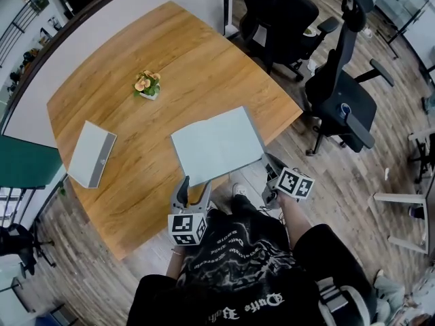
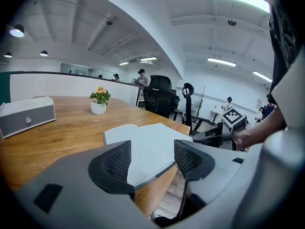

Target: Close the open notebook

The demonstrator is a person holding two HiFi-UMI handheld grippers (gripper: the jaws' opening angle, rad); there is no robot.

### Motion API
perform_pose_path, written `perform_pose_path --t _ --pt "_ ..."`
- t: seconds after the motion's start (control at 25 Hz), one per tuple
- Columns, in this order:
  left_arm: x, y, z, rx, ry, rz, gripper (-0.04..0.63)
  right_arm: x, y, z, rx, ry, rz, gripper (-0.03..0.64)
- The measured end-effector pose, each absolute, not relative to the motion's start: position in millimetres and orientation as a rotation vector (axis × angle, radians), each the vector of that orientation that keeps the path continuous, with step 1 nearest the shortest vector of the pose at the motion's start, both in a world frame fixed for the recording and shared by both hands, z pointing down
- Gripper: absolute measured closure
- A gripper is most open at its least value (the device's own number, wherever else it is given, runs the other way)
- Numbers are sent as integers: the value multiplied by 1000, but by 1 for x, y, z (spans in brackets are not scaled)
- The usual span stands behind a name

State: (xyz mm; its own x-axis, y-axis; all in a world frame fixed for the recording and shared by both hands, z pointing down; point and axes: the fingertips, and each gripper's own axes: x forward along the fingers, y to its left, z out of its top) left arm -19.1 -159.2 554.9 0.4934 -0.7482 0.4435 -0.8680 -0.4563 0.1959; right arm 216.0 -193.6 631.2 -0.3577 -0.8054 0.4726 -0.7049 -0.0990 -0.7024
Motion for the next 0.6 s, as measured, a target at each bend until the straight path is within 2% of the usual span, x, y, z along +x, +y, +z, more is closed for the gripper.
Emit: perform_pose_path --t 0.6 --pt "-43 -158 552 2355 -1348 359 295 182 -191 565 -1740 2337 -1086 594"
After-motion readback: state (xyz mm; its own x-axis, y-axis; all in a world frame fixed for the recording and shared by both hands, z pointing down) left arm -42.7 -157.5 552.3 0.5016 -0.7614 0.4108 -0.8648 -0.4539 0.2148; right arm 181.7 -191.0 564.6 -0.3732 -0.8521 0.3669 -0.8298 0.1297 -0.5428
